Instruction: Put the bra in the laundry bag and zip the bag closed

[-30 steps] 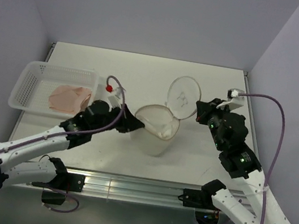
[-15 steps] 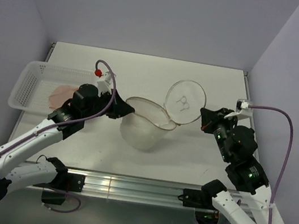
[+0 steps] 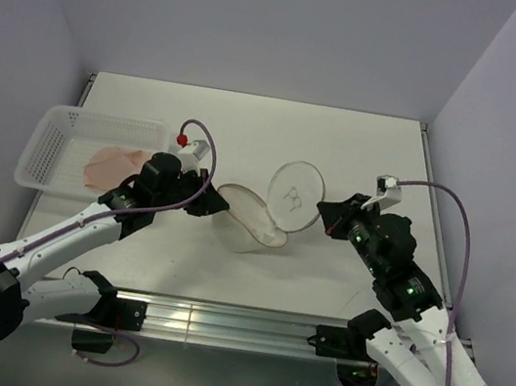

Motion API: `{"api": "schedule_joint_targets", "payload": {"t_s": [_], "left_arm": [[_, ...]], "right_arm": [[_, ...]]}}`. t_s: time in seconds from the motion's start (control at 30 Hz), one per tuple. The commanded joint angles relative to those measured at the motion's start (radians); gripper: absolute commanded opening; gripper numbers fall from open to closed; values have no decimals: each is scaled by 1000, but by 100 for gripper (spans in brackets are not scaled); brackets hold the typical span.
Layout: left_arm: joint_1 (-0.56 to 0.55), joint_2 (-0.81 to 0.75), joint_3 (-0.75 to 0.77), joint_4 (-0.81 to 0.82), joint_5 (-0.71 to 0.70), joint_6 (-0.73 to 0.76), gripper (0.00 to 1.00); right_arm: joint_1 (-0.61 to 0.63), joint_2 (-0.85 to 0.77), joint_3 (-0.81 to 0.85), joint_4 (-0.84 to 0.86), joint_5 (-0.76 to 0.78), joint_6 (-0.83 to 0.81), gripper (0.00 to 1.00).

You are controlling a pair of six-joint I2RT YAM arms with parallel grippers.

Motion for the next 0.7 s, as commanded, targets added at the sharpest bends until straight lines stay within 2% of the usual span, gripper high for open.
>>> {"api": "schedule_joint_targets", "payload": {"t_s": [0.0,0.1,0.2,0.37,0.43,0.47,0.5,0.53,0.63,0.67], "left_arm": [[5,19,-69,86,1,16,0],[5,13,-119,173,-21,-3,0],[5,22,-138,194,-16,4,0],[5,-2,-179,172,-41,8,1],[5,-24,-201,150,-68,7,2],[5,-29,-205,142,-84,2,6],[4,-33,-207,126,-88,0,12],[5,-42,-211,118,-91,-3,27],[4,-74,-216,81,-119,-15,43],[4,-85,-212,60,-124,-18,53]], "right_arm": [[2,16,-101,70,-2,61,0],[-3,13,-164,87,96,82,0],[-12,11,-239,126,119,105,0],[-20,3,-267,147,231,110,3],[-21,11,-261,151,240,93,13],[-21,16,-258,153,237,87,35],[-21,31,-248,145,233,82,45],[-21,39,-242,140,222,73,48],[-21,34,-239,150,183,59,60],[-21,25,-241,154,182,50,71]]}}
